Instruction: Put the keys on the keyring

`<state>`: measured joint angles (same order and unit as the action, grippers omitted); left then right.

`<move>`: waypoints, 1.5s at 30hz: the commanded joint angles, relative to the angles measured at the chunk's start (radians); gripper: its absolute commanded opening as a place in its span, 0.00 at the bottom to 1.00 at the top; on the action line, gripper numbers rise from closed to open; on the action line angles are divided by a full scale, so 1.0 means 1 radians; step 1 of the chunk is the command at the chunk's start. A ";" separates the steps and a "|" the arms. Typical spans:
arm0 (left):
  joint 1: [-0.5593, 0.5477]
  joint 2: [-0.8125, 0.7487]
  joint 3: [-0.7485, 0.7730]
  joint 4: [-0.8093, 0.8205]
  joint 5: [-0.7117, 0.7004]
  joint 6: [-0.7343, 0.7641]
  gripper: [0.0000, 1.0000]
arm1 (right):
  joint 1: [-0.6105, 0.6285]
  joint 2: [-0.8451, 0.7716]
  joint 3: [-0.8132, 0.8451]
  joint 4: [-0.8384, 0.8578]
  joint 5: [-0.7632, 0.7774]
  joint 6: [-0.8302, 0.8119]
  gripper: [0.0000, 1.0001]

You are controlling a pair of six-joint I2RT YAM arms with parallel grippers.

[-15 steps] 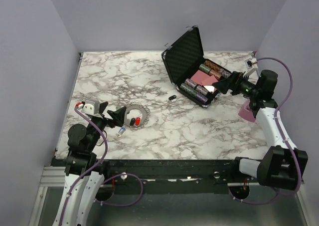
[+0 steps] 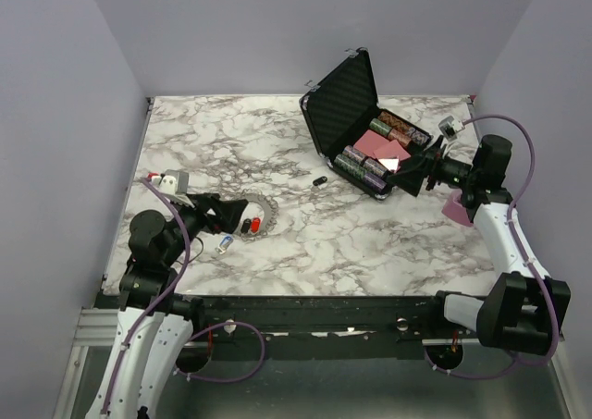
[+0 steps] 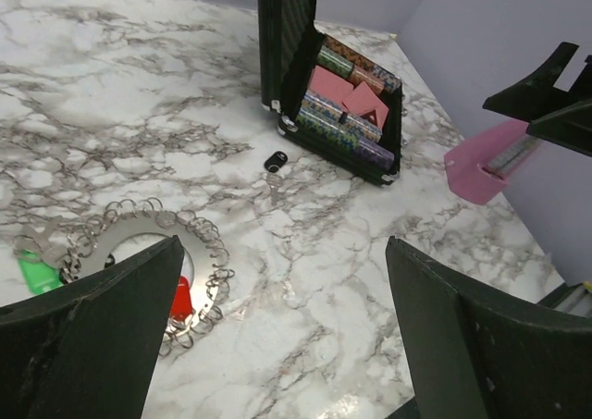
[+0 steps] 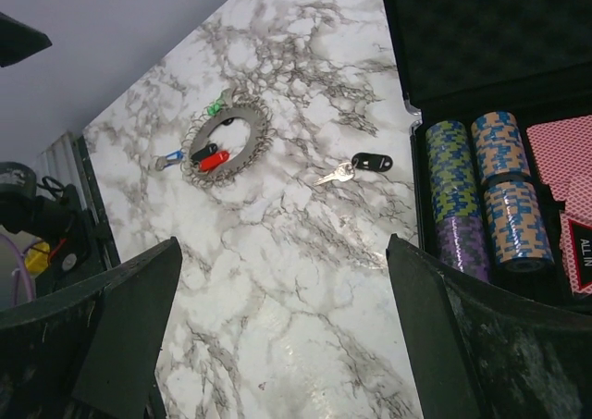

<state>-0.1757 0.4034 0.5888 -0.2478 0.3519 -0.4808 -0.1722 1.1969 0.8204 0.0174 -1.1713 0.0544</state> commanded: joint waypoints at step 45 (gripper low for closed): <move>-0.239 0.396 0.247 -0.206 -0.103 0.237 0.99 | 0.057 0.050 0.332 -0.867 0.320 -0.814 1.00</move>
<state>-0.4129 0.8253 0.8577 -0.5064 0.2615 -0.2668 -0.1184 1.2671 1.0920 -0.7586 -1.0004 -0.7364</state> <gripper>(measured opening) 0.988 0.998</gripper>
